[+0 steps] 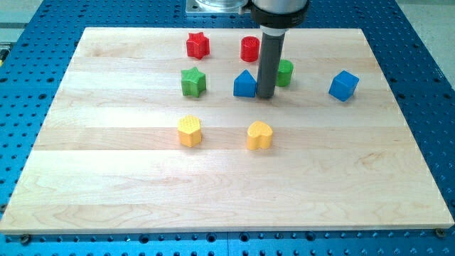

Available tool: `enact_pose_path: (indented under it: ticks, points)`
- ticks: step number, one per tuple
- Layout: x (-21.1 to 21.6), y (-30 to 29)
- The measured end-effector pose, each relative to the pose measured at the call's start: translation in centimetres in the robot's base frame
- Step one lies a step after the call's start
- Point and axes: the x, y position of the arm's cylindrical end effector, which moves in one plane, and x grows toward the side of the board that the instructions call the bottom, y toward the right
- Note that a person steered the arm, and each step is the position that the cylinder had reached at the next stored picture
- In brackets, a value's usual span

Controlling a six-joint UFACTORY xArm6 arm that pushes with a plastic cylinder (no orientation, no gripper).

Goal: Drag the green circle to the right side of the red circle

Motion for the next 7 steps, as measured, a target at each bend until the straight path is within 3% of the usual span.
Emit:
enact_pose_path:
  ticks: [5, 7]
  points:
    - [-7.5, 8.0]
    - [-6.3, 11.7]
